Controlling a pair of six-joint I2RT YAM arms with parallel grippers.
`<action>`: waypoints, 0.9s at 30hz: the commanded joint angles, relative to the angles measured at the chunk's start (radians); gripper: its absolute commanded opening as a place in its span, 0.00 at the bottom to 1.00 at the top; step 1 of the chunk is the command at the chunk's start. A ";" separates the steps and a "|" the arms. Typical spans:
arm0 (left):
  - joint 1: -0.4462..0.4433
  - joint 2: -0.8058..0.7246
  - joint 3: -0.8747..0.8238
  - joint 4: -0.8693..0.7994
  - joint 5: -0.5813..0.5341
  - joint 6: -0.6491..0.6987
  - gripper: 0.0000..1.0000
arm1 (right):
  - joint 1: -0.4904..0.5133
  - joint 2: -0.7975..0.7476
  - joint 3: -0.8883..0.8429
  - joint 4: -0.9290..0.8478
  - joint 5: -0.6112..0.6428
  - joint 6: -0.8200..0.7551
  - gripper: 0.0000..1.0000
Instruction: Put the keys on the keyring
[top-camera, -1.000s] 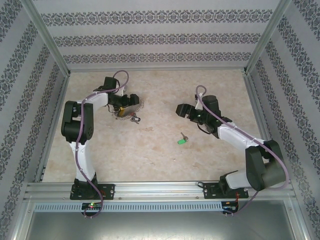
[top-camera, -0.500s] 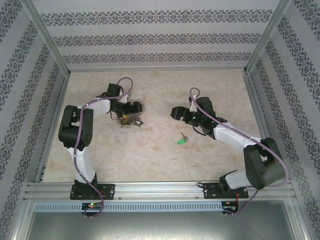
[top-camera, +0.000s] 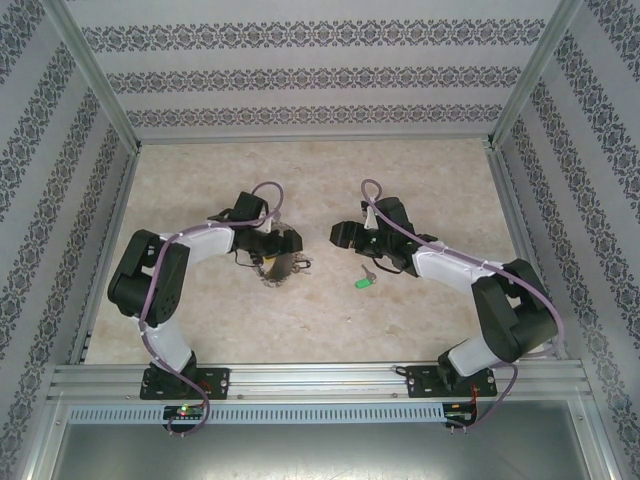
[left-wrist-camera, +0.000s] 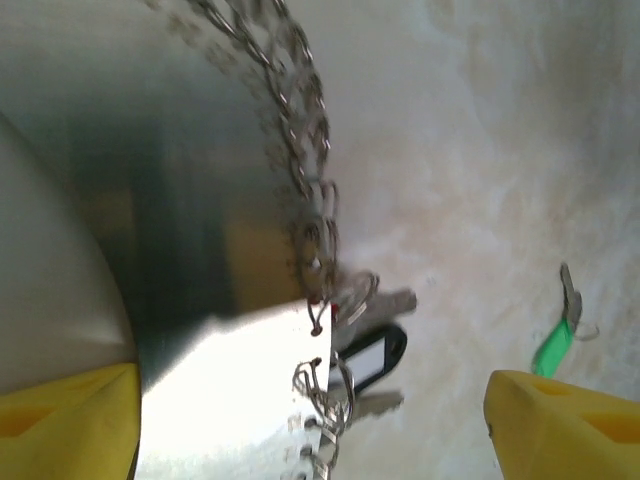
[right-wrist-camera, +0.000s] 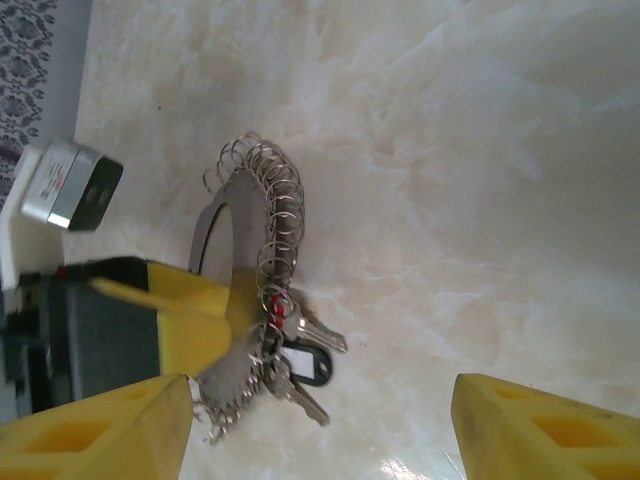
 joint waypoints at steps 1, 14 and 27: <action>-0.051 -0.088 -0.041 0.050 -0.019 -0.096 0.87 | 0.019 0.043 0.040 0.011 -0.020 0.049 0.66; 0.005 -0.349 -0.138 -0.040 -0.279 -0.124 0.93 | 0.074 0.222 0.185 -0.023 -0.114 0.036 0.56; 0.048 -0.316 -0.233 0.092 -0.192 -0.209 0.91 | 0.110 0.368 0.310 -0.095 -0.127 0.030 0.56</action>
